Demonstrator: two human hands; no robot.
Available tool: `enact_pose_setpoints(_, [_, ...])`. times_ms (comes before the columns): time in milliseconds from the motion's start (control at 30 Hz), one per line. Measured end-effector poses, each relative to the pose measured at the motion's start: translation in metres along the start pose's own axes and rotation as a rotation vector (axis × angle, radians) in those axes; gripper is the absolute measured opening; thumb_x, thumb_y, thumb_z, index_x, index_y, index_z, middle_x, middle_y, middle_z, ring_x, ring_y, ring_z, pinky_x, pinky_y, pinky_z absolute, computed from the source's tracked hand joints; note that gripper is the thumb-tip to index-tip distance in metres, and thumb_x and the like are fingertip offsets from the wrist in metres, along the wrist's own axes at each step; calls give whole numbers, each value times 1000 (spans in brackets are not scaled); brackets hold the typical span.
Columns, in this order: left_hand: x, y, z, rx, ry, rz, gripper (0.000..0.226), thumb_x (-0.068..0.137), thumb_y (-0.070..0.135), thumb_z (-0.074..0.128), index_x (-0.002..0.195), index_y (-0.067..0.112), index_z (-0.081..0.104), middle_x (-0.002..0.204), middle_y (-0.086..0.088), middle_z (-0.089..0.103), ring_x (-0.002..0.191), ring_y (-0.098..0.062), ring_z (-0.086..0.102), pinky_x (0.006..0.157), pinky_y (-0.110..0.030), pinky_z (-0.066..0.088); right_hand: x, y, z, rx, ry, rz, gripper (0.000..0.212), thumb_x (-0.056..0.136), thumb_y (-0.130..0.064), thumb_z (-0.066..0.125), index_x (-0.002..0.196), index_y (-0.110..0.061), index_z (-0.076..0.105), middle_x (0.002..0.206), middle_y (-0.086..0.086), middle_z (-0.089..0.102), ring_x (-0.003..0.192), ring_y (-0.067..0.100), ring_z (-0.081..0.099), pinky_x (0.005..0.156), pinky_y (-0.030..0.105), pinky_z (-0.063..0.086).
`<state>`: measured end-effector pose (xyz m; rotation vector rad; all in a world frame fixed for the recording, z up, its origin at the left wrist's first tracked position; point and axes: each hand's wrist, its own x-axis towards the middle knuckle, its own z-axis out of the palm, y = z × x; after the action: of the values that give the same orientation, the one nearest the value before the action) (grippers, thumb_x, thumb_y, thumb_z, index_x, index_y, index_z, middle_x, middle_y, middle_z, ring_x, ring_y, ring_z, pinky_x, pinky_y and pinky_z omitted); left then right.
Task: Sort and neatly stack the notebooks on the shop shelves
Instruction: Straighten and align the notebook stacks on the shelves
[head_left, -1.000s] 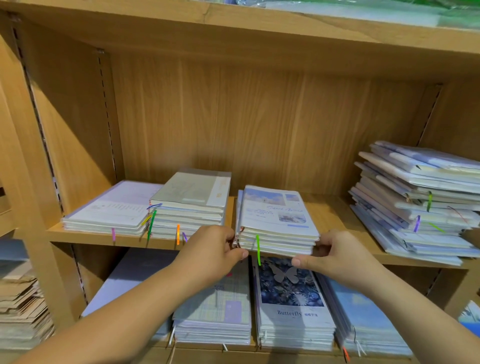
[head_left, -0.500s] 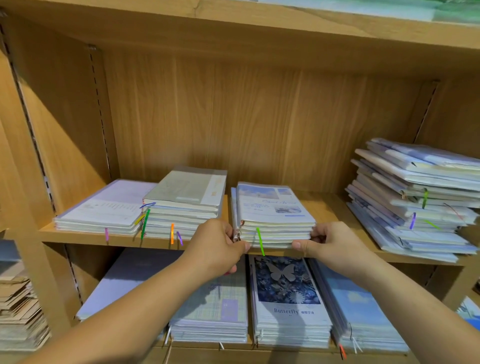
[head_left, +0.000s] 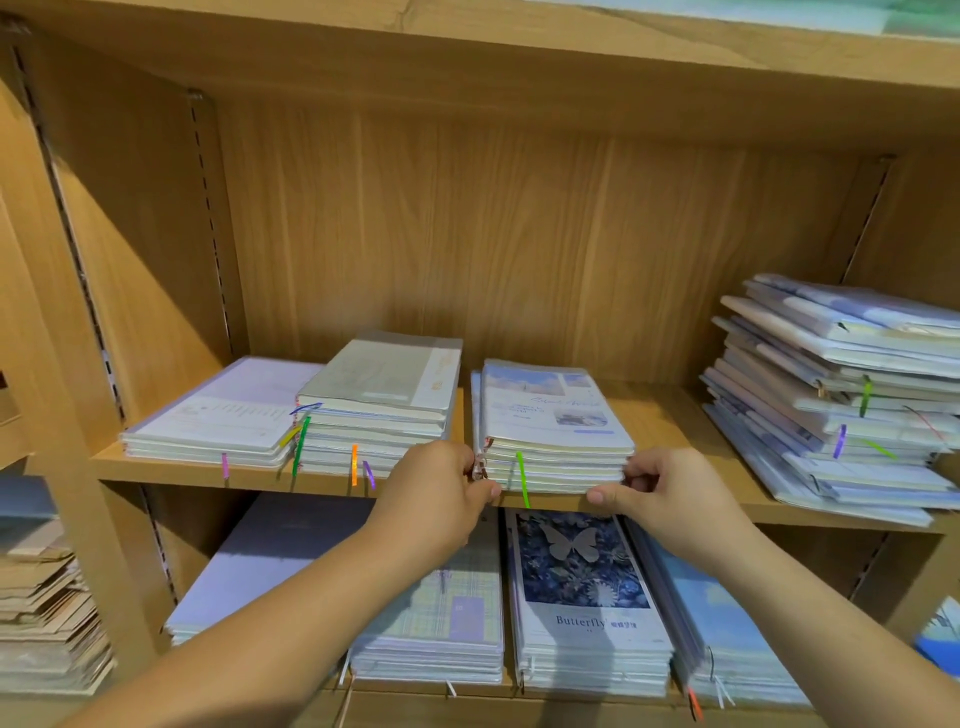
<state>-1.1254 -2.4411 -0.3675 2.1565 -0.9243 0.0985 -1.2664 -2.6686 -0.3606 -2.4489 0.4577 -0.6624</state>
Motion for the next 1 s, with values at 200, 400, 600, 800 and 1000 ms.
enact_pose_setpoints(200, [-7,-2,15,-135,40,-55,20,99,28,65,91,10,62,71,-13,68,63,-31,67,67,-49,58,-10,1,11,143,58,53,46,80,-39,85,62,-17,49,50,-14,34,46,5,30,46,18,29])
enact_pose_setpoints(400, [-5,-10,-1,-34,-19,-4,22,92,38,72,87,19,63,64,-2,67,58,-15,65,57,-35,53,-13,-3,-4,-11,8,8,44,67,-56,88,65,-22,61,59,-15,52,50,2,44,50,17,36])
enact_pose_setpoints(600, [-4,-8,-7,107,-52,95,29,95,43,67,83,18,59,68,2,61,65,-14,58,57,-29,43,-5,-10,-16,-181,-84,-53,39,59,-69,84,61,-39,60,81,-9,54,70,6,54,59,28,42])
enact_pose_setpoints(800, [1,-3,-4,160,-48,112,26,99,41,63,97,15,58,82,-2,62,77,-19,59,66,-33,44,-4,-7,-10,-142,-1,-117,40,67,-52,89,54,-39,54,73,-6,53,64,9,52,58,34,42])
enact_pose_setpoints(1000, [-3,-4,-14,112,-95,88,27,96,47,64,92,20,62,70,4,57,65,-12,54,58,-30,41,-4,-8,-18,-60,-96,-16,45,49,-82,79,70,-44,69,79,-7,60,69,7,56,62,28,47])
